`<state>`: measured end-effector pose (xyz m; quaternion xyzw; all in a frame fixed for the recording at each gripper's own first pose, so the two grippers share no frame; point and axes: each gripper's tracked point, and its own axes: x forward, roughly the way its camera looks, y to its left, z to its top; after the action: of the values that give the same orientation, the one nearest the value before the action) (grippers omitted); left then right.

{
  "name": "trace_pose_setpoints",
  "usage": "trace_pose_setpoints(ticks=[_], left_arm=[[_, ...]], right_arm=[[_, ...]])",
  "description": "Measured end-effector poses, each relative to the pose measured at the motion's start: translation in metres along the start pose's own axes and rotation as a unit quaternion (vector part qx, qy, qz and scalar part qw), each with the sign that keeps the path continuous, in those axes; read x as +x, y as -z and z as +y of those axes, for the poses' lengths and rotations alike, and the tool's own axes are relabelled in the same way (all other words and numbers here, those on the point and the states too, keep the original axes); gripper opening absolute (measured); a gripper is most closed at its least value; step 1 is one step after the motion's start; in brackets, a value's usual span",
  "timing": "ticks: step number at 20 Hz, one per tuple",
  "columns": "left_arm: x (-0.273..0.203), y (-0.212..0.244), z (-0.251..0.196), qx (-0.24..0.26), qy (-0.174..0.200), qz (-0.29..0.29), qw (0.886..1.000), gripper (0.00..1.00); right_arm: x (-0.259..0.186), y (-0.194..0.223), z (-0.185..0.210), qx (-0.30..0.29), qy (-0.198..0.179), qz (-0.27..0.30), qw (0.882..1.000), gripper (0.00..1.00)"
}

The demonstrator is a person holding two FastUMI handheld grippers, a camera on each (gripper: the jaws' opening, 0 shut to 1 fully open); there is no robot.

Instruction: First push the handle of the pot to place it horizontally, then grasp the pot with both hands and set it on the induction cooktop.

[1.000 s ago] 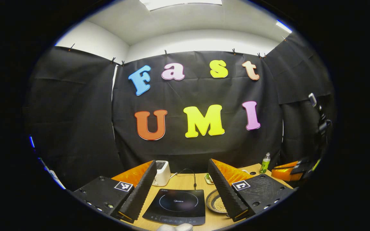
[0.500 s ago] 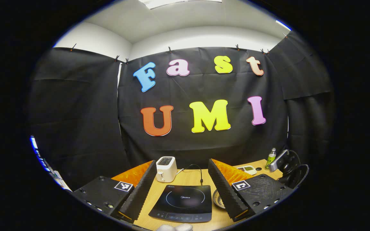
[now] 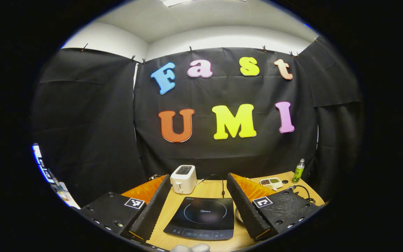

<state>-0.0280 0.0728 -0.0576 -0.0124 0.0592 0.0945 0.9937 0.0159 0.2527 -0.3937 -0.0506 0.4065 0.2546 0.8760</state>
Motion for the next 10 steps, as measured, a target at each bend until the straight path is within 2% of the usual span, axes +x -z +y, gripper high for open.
trace_pose_setpoints(ticks=[5,6,8,9,10], left_arm=[[-0.0019,0.0027,0.0057,0.0,-0.005,0.004,1.0,0.96],[-0.0018,0.004,0.0061,0.001,-0.005,0.006,1.0,0.96],[-0.0021,0.0035,0.0059,0.001,-0.004,0.005,1.0,0.96],[-0.0025,0.0018,0.0046,0.001,-0.002,0.003,1.0,0.96],[-0.0042,0.0006,0.0039,0.0,-0.001,0.002,1.0,0.96]], right_arm=[[0.0093,0.0033,0.0008,0.025,-0.005,0.011,1.0,0.04],[0.0093,0.0039,0.0002,0.025,-0.004,0.011,1.0,0.01],[0.0092,0.0048,-0.0007,0.023,-0.002,0.011,1.0,0.04],[0.0088,0.0049,-0.0022,0.026,0.0,0.011,1.0,0.0],[0.008,0.007,-0.004,0.03,-0.001,0.012,0.999,0.04]])
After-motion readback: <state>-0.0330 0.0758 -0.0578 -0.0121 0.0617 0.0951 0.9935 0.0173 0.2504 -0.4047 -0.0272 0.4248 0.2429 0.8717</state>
